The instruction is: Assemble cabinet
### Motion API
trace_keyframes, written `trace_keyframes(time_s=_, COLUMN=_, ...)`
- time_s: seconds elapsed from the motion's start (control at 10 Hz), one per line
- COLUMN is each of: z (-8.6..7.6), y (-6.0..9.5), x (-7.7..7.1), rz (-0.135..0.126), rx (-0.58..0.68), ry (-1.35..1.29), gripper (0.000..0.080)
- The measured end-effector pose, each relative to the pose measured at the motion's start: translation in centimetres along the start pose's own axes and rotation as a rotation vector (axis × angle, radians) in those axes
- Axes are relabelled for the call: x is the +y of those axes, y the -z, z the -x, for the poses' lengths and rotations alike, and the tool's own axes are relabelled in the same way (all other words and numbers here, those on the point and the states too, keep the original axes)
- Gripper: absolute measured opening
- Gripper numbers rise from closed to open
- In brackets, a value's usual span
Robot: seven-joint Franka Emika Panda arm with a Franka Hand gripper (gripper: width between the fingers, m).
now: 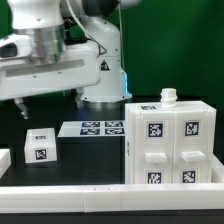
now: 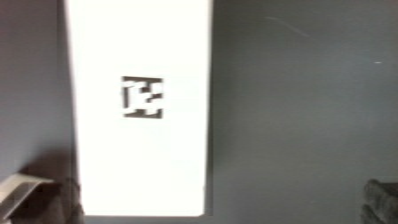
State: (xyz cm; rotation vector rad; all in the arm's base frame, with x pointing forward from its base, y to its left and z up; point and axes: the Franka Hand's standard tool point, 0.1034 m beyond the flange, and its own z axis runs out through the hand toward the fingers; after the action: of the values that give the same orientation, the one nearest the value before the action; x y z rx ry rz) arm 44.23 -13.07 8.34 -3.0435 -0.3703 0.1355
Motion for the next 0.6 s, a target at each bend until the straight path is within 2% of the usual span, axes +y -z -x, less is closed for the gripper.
trace_keyframes(time_s=0.4, z=0.04, y=-0.29, x=-0.41, rz=-0.003, rx=-0.005, ry=0.008, gripper=0.0796)
trace_keyframes(time_s=0.6, z=-0.06, y=-1.08, x=0.02, rz=0.013, rx=0.005, ry=0.034, gripper=0.0796)
